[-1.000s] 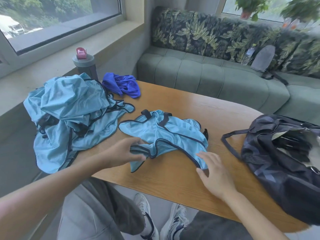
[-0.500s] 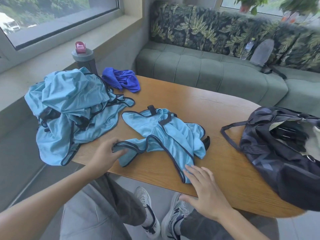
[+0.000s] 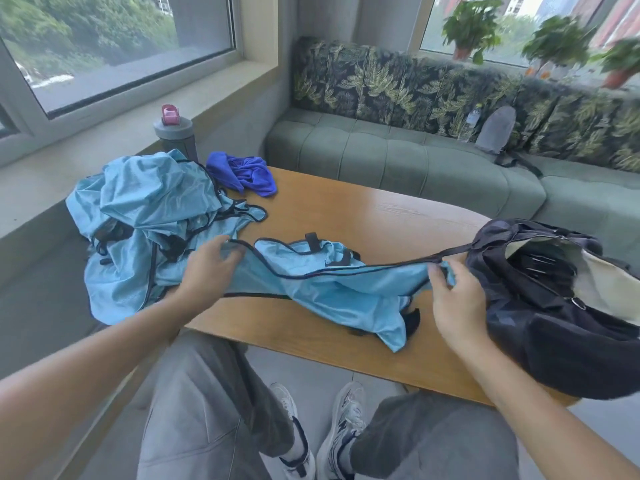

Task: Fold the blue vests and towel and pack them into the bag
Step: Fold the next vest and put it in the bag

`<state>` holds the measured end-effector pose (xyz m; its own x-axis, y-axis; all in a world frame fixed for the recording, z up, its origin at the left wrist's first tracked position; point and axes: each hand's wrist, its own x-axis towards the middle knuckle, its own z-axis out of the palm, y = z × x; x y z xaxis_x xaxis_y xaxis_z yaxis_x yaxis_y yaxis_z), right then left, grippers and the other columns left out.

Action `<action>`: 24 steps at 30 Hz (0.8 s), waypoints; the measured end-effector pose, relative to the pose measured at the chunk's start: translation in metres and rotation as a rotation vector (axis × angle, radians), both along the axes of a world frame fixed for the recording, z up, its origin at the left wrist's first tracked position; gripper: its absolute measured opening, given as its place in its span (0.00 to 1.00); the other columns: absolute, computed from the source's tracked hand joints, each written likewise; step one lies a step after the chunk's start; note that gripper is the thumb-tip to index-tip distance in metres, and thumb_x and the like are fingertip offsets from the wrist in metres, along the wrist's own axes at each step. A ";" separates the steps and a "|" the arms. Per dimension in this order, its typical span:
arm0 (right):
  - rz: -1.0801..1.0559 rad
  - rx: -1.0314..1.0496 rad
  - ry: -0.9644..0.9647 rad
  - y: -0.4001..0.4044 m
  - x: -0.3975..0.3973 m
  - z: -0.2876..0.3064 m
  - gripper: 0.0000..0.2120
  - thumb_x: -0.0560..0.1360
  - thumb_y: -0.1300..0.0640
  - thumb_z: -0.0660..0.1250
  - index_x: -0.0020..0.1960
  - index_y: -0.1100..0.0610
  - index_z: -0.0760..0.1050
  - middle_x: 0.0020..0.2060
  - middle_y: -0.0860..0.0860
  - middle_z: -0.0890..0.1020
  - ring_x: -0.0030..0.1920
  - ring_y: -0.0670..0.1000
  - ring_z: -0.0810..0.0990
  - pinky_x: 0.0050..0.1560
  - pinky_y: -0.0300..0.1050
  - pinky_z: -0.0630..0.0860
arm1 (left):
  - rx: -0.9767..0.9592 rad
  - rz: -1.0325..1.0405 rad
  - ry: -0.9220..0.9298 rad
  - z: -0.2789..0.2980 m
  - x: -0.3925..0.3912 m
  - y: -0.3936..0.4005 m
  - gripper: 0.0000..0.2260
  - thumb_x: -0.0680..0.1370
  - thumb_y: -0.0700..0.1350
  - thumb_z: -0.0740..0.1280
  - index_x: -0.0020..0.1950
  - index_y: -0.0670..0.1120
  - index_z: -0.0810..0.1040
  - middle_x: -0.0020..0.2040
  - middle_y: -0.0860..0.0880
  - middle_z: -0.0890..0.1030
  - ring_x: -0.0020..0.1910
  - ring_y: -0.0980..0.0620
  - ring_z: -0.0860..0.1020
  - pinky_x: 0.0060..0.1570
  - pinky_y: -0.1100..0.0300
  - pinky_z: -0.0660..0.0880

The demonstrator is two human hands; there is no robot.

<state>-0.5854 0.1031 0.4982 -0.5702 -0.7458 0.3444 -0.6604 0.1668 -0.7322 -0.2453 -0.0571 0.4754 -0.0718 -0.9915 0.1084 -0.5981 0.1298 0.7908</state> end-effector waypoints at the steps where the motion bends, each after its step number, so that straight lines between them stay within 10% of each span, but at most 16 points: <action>1: -0.012 -0.004 0.021 -0.013 -0.008 0.018 0.09 0.82 0.57 0.64 0.50 0.63 0.78 0.44 0.56 0.81 0.47 0.59 0.77 0.45 0.48 0.68 | -0.035 0.012 -0.010 0.015 -0.006 -0.008 0.09 0.82 0.50 0.66 0.51 0.45 0.79 0.39 0.46 0.79 0.44 0.39 0.78 0.39 0.53 0.68; 10: 0.072 0.112 0.282 -0.062 -0.046 0.139 0.07 0.80 0.62 0.66 0.56 0.54 0.79 0.52 0.53 0.82 0.50 0.56 0.78 0.46 0.47 0.70 | -0.441 -0.276 -0.371 0.151 -0.049 -0.039 0.12 0.82 0.52 0.66 0.45 0.47 0.69 0.36 0.45 0.74 0.40 0.38 0.74 0.39 0.48 0.72; 14: 0.073 0.198 0.330 -0.054 -0.045 0.166 0.14 0.83 0.64 0.53 0.61 0.54 0.74 0.47 0.54 0.78 0.39 0.53 0.75 0.32 0.47 0.65 | -0.453 -0.429 -0.554 0.193 -0.046 -0.035 0.10 0.81 0.55 0.66 0.46 0.51 0.72 0.40 0.46 0.79 0.42 0.40 0.77 0.42 0.50 0.75; 24: 0.179 0.188 0.449 -0.006 -0.026 0.217 0.08 0.84 0.60 0.55 0.56 0.55 0.73 0.40 0.47 0.75 0.37 0.46 0.71 0.35 0.45 0.65 | -0.513 -0.458 -0.644 0.249 -0.040 0.005 0.08 0.83 0.51 0.62 0.47 0.50 0.74 0.38 0.47 0.79 0.38 0.45 0.78 0.42 0.50 0.76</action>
